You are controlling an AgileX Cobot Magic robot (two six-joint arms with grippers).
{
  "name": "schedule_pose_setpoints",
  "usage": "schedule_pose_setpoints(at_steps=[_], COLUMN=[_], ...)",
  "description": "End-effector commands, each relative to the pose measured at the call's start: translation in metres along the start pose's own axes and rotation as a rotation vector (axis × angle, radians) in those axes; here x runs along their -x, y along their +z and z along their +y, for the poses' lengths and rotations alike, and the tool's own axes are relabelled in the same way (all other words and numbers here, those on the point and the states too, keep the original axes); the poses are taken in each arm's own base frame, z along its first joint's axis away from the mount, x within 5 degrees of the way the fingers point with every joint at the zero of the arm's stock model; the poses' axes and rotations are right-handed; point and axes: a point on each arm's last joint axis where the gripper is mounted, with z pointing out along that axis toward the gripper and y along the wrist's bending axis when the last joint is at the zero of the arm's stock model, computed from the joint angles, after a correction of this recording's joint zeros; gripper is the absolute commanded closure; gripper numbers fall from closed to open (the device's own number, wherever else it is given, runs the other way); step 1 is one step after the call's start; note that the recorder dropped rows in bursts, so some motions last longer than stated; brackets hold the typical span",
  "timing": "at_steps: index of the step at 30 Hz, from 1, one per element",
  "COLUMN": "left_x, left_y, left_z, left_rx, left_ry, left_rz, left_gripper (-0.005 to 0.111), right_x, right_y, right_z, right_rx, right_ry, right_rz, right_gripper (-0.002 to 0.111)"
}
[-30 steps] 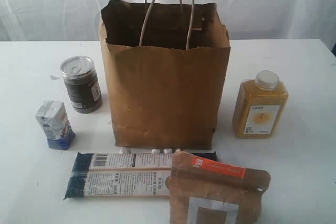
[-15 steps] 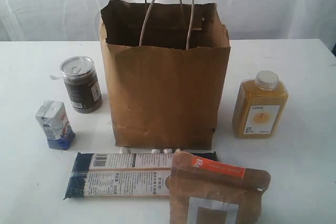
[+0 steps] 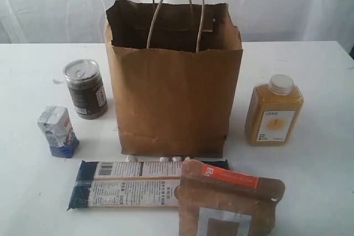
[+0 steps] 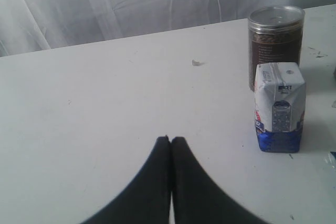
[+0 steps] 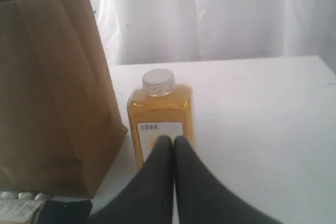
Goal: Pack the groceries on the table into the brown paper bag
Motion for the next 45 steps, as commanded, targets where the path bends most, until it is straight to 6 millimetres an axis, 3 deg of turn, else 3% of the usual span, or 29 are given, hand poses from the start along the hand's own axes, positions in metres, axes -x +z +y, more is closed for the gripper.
schedule_pose_setpoints(at_steps=[1, 13, 31, 32, 35, 39, 43, 45], left_x=[-0.001, 0.0, 0.0, 0.002, 0.024, 0.049, 0.052, 0.08], left_y=[0.0, 0.0, 0.0, 0.0, -0.003, -0.016, -0.016, -0.03], left_z=[0.0, 0.0, 0.0, 0.0, 0.004, 0.011, 0.008, 0.004], left_rx=[-0.001, 0.0, 0.001, 0.0, -0.013, -0.096, -0.252, -0.418], left_ry=[-0.009, -0.009, -0.008, -0.05, -0.443, -0.735, -1.114, -1.191], left_rz=[-0.004, -0.012, -0.014, -0.041, -0.286, -0.608, -0.564, -0.614], left_gripper=[0.107, 0.107, 0.107, 0.107, 0.107, 0.107, 0.107, 0.107], right_x=[-0.006, -0.023, -0.023, -0.023, -0.023, -0.023, -0.023, -0.023], right_y=[-0.007, -0.005, -0.005, -0.005, -0.005, -0.005, -0.005, -0.005], right_z=[-0.003, -0.006, -0.006, -0.006, -0.006, -0.006, -0.006, -0.006], right_rx=[-0.05, -0.088, -0.089, -0.089, -0.089, -0.089, -0.089, -0.089], right_ry=[-0.054, -0.028, -0.011, -0.011, -0.011, -0.011, -0.011, -0.011], right_rz=[-0.108, 0.02, 0.02, 0.02, 0.018, 0.018, 0.018, 0.018], right_gripper=[0.108, 0.108, 0.108, 0.108, 0.108, 0.108, 0.108, 0.108])
